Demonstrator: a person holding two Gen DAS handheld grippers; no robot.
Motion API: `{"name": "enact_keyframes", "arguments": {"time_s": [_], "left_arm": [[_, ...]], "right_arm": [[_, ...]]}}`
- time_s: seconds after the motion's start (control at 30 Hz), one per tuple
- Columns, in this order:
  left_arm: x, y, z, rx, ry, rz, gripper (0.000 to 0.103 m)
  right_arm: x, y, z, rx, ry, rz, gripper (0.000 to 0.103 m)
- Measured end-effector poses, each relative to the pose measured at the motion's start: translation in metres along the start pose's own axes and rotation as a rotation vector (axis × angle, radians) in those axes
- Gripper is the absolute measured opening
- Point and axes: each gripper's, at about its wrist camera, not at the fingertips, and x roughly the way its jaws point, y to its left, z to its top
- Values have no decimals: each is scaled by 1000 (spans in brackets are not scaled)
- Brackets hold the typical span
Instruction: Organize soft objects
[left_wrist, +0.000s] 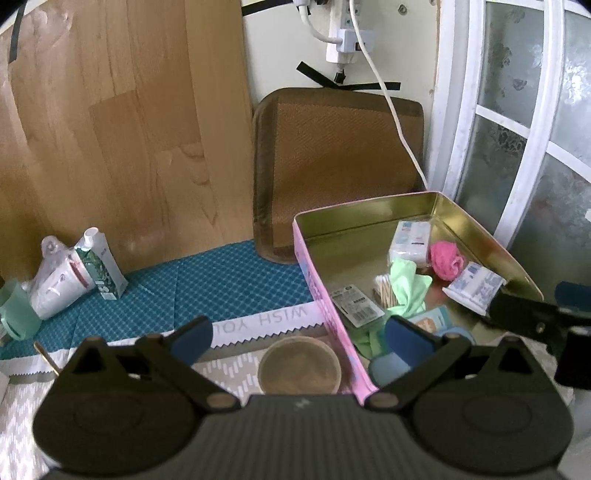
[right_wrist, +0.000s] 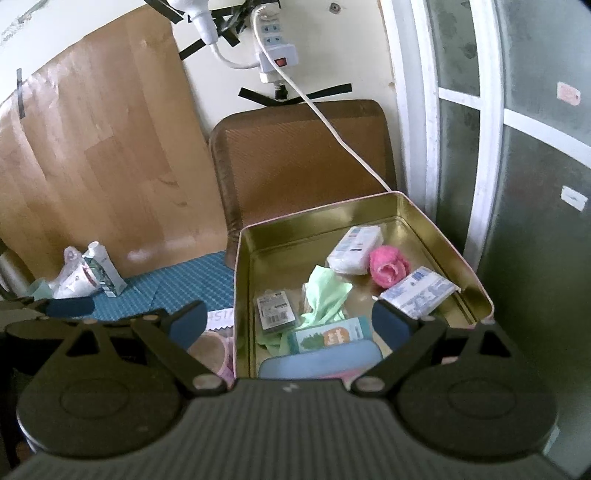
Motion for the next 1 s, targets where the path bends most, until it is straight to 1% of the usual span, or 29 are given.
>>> {"name": "enact_keyframes", "arguments": {"time_s": [0.13,0.33,0.47,0.67,0.8,1.0], "left_arm": [[-2,4,1,2,-16,-9,103],[-2,7,0,3,-36,7,103],[-5,5,-2,21,-45,17,103],[-6,2,-6,25,-27,1,103],[-7,2,-8,9,-17,-31,103],[-5,-9,-11,29,15,-49,103]], "right_arm": [[0,3,-2,8,9,-11,98],[-2,9,-7,8,32,-15,98],[-4,6,-9,29,40,-27,98],[-8,3,-14,60,56,-41,98],[-11,-1,-17,80,64,-49,98],[-15,-8,-23,114,78,-63,98]]}}
